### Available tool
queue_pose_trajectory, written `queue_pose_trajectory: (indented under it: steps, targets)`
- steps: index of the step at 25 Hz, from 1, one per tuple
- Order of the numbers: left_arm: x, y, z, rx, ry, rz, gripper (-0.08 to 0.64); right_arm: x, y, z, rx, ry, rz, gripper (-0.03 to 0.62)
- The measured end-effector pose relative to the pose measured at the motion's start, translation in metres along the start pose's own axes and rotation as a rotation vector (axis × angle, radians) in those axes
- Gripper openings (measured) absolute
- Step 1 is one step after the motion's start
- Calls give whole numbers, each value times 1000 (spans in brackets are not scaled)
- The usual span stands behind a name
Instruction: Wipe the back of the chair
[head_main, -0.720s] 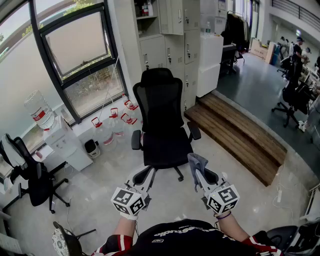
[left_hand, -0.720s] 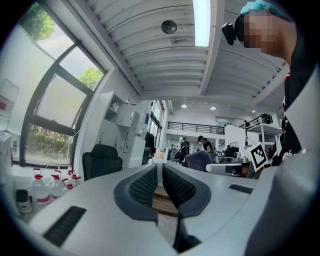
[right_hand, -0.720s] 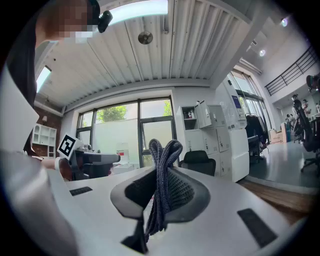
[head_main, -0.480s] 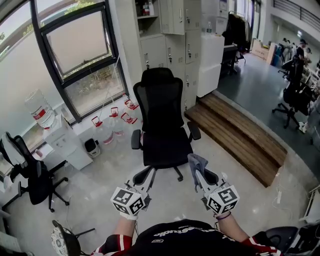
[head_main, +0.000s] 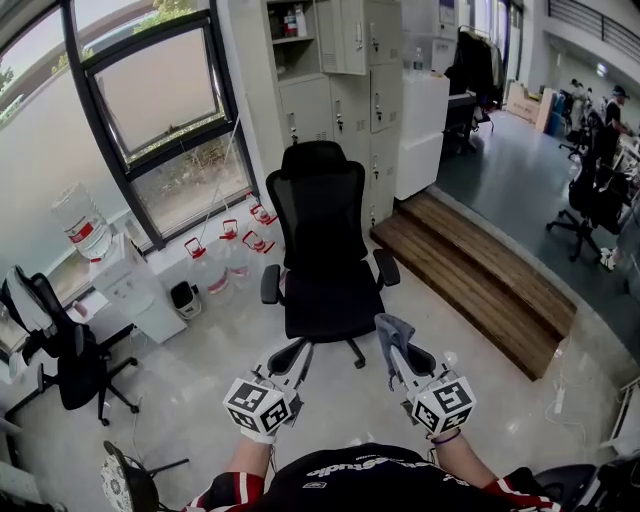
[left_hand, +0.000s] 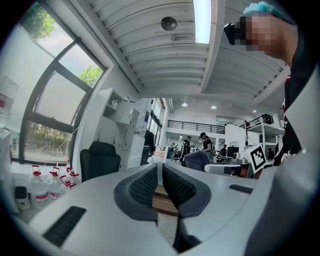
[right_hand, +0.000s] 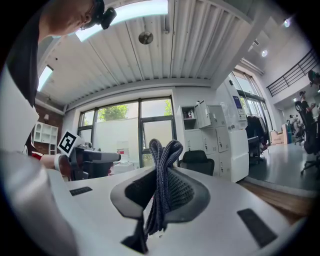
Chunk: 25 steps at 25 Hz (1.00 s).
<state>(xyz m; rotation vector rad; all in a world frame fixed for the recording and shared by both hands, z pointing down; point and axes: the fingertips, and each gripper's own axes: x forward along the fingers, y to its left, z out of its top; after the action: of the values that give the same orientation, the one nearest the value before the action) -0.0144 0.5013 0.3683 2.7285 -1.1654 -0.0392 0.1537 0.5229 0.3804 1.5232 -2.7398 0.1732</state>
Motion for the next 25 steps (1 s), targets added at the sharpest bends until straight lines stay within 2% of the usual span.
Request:
queue_pose_trajectory:
  steps: [15, 20, 25]
  targets:
    - [55, -39, -22, 2, 15, 26, 43, -13, -63, -22, 65, 8, 44, 69]
    - [66, -18, -25, -13, 16, 60, 43, 8, -74, -29, 74, 25, 62, 69]
    - [87, 24, -32, -46, 13, 84, 40, 50, -89, -33, 82, 40, 70, 69]
